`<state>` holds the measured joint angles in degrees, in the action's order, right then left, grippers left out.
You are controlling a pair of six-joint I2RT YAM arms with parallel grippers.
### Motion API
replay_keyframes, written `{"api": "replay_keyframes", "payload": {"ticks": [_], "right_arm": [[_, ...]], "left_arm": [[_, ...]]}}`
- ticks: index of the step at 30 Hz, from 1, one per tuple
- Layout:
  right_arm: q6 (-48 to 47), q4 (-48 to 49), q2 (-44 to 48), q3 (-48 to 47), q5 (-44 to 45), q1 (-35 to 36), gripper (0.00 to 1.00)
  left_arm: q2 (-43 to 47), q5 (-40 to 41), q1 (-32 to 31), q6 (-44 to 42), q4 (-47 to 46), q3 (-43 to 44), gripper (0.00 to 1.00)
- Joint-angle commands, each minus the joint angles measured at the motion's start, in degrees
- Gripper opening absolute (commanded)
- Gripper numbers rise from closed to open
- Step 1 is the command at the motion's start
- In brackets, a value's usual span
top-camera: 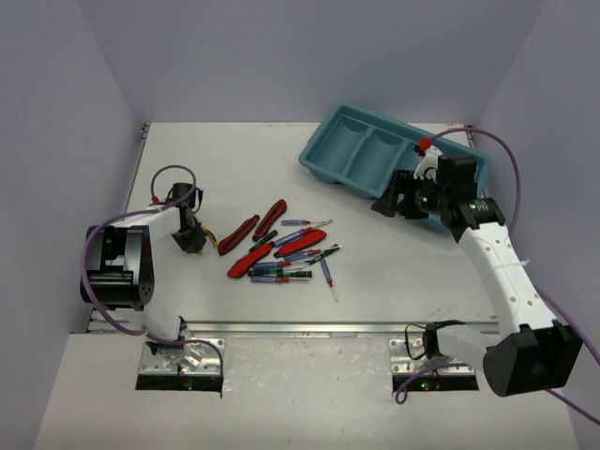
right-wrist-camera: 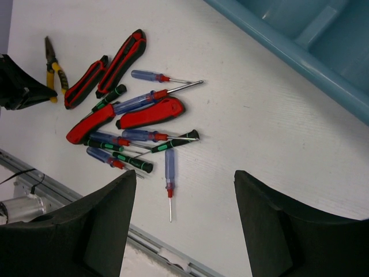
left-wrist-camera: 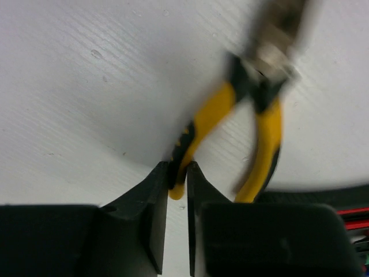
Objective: Sort the tools into containers
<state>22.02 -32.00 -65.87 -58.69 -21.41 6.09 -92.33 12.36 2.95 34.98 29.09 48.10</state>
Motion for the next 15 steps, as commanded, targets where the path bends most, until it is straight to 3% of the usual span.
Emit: {"api": "replay_keyframes", "payload": {"ticks": [1, 3, 7, 10, 15], "right_arm": [[-0.4, 3.5, 2.6, 0.6, -2.6, -0.2, 0.71], [0.0, 5.0, 3.0, 1.5, -5.1, -0.2, 0.76], [2.6, 11.0, 4.7, 5.0, -17.0, -0.1, 0.99], [6.1, 17.3, 4.5, 6.7, -25.2, 0.0, 0.99], [10.6, 23.7, 0.6, 6.5, -29.5, 3.3, 0.99]], "left_arm": [[-2.3, 3.0, -0.1, 2.3, -3.2, -1.6, 0.02], [-0.7, 3.1, -0.4, 2.7, -3.5, -1.9, 0.0], [9.4, 7.1, -2.3, 3.9, -3.5, -4.0, 0.0], [18.3, 8.3, -5.6, 4.1, -3.7, -5.5, 0.0], [28.3, 7.3, -12.2, 1.5, -3.6, -5.5, 0.0]]}}
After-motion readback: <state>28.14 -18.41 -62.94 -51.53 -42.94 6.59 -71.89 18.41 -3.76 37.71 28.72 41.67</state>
